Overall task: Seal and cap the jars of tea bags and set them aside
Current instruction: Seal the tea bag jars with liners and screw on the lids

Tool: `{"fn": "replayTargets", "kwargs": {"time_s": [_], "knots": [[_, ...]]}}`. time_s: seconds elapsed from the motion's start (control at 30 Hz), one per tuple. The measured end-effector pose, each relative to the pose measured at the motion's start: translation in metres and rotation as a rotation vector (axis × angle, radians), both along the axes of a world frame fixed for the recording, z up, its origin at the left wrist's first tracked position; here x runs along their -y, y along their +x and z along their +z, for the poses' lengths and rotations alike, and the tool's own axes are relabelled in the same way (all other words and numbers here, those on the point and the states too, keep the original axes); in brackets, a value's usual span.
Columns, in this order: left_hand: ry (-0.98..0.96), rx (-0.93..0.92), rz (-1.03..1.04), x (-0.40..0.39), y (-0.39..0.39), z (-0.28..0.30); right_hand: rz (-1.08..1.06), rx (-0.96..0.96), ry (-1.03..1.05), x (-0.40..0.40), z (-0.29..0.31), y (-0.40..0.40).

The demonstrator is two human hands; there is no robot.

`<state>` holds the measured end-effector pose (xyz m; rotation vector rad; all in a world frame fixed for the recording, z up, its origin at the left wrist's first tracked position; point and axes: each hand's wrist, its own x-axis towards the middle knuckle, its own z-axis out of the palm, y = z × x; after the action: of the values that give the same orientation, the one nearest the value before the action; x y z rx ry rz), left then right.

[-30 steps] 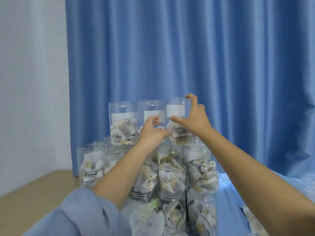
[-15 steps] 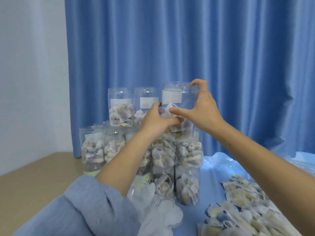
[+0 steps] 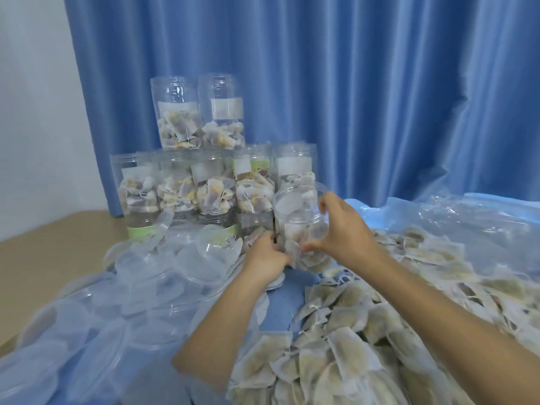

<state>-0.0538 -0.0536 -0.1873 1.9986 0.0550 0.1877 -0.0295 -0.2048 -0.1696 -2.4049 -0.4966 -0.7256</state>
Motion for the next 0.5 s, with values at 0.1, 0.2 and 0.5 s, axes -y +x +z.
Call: {"fn": "replayTargets", "kwargs": {"time_s": [0.1, 0.2, 0.5], "knots": [[-0.194, -0.079, 0.057, 0.004, 0.005, -0.018, 0.007, -0.039, -0.015, -0.005, -0.018, 0.015], [-0.405, -0.103, 0.137, 0.006, 0.011, -0.031, -0.012, -0.058, -0.117, -0.016, -0.033, 0.028], [-0.396, 0.005, 0.257, -0.005, 0.024, -0.055, -0.043, -0.139, 0.075, -0.036, -0.063, 0.051]]}}
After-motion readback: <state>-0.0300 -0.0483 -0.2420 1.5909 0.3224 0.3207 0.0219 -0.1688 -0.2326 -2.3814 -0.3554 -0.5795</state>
